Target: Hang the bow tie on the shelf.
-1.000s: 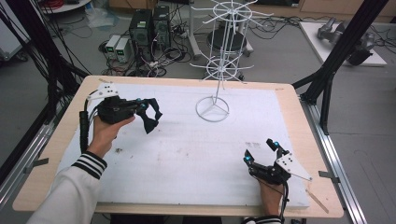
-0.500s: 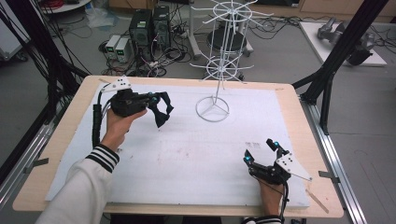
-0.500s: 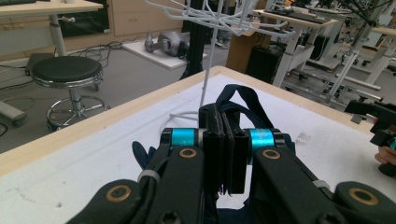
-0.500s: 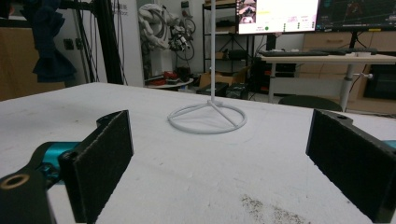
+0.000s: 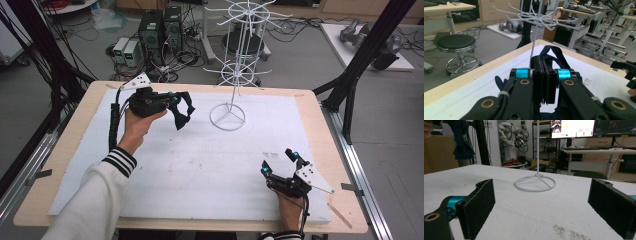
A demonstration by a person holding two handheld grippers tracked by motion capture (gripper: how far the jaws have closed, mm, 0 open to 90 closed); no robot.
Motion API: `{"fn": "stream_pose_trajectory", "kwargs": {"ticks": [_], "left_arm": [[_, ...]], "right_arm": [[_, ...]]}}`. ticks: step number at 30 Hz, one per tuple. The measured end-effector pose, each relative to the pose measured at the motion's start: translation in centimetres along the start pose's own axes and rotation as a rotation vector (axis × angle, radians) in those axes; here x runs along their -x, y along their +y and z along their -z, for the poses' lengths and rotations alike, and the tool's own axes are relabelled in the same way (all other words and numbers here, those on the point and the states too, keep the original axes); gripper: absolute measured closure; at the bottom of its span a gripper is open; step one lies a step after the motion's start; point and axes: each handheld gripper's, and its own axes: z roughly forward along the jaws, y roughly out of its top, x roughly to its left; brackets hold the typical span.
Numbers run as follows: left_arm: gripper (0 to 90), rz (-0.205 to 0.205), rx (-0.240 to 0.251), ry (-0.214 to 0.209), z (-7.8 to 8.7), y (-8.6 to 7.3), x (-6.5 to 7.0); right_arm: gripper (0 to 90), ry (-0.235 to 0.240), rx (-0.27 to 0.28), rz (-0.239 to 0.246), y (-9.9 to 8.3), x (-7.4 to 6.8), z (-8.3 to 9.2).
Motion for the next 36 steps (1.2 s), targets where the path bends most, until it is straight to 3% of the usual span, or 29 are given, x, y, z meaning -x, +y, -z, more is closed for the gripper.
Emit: {"fn": "stream_pose_trajectory", "kwargs": {"ticks": [25, 29, 36], "left_arm": [[87.8, -0.018, 0.034, -0.029, -4.1, 3.1, 0.6], [87.8, -0.036, 0.031, -0.027, -4.8, 3.6, 0.7], [87.8, -0.026, 0.036, -0.025, -5.8, 3.8, 0.7]], "right_arm": [[6.4, 0.002, 0.000, -0.001, 0.0, 0.0, 0.0], [6.4, 0.003, 0.000, 0.001, 0.0, 0.0, 0.0], [6.4, 0.002, -0.001, -0.002, 0.0, 0.0, 0.0]]}}
